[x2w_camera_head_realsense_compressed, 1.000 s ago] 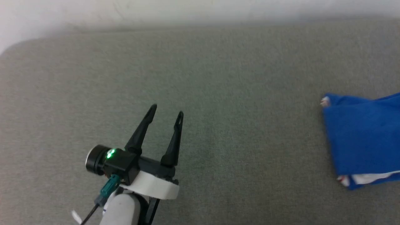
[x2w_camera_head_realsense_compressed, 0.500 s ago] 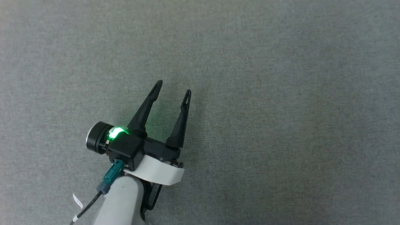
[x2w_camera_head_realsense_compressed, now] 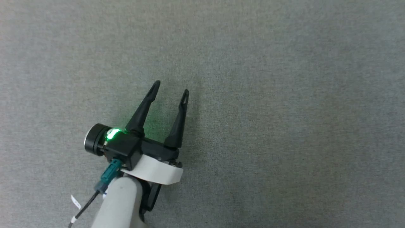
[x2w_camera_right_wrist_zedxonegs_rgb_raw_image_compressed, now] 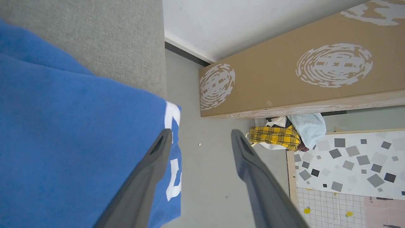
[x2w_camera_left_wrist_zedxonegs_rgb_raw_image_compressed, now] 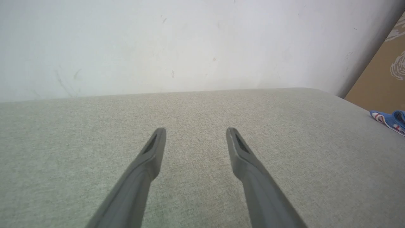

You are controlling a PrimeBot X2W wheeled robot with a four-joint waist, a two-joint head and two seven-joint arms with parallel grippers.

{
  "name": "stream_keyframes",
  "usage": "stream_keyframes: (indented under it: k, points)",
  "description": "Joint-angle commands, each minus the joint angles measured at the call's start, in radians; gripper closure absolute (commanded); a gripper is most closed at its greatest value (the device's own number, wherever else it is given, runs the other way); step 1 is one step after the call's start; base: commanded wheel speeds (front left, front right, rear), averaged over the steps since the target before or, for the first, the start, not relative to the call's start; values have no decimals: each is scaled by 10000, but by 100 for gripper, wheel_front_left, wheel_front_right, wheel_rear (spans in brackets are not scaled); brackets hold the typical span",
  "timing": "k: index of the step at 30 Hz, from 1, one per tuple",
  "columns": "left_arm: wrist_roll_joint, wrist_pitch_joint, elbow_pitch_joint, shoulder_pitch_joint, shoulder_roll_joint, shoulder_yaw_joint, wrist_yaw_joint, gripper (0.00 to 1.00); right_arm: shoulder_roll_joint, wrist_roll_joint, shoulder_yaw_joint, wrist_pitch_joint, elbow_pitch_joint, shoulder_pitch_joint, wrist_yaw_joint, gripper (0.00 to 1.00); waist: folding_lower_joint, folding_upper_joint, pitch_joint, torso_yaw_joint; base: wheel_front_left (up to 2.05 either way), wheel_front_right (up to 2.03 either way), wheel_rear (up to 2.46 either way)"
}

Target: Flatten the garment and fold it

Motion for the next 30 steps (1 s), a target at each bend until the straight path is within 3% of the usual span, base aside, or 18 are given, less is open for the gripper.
stream_keyframes:
  k: [1, 7, 17, 30]
  points:
    - [-85, -47, 48, 96, -1, 95, -48, 0, 41, -137, 2, -23, -22, -234, -23, 0, -1, -1, -662, -164, 0, 0, 0]
    - [-464, -47, 182, 738, -11, 692, 128, 0, 727, -85, 220, -279, -1101, -1064, -23, 0, -1, -1, -2315, -400, 0, 0, 0]
    - [-657, -47, -135, 2065, -18, 1847, 707, 0, 2672, 730, 506, -1086, -3914, -1052, -23, 0, -1, -1, -4627, -322, 0, 0, 0]
    - [-919, -47, -78, 3303, -21, 1984, 962, 0, 6627, 1202, -688, -1634, -8431, 3358, -23, 0, -1, -1, -5829, 313, 0, 0, 0]
